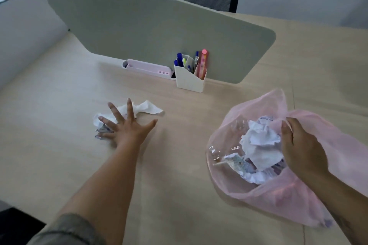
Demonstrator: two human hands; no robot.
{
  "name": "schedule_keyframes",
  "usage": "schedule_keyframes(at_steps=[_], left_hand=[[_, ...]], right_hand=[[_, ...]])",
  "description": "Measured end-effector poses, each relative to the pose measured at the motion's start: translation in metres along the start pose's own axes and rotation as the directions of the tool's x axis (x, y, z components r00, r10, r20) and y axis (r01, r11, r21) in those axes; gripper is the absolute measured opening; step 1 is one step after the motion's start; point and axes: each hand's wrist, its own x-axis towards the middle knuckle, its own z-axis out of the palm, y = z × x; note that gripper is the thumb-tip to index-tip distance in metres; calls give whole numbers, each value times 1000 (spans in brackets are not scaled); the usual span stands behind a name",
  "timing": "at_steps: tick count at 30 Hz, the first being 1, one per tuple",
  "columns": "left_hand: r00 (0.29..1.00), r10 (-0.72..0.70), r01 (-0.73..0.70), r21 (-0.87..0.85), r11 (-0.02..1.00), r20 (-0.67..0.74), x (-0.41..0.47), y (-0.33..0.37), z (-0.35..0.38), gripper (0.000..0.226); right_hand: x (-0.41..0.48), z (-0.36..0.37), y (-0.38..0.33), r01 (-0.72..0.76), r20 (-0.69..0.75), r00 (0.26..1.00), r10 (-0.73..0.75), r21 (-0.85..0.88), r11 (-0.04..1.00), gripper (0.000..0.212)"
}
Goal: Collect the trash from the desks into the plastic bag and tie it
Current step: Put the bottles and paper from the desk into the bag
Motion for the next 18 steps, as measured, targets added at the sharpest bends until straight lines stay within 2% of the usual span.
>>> schedule_keyframes(at_steps=[5,7,12,15,18], left_hand=[[995,18,-28,99,995,96,29,-5,-5,104],[992,67,-84,166,983,105,30,-5,-1,86],[973,227,-210,274,938,-30,29,-8,8,32],[943,330,-298,326,897,-46,22,-6,7,25],[892,452,-438,207,875,-23,7,10,7,23]], right_hand=[[0,3,9,-6,-3,1000,6,-60,998,56],[1,4,13,-18,-3,1000,18,-72,997,58],[-2,4,15,-36,4,999,36,-85,996,45],[-4,3,18,-31,-16,999,30,-95,995,51],[-6,1,20,-44,-13,999,43,-82,996,43]])
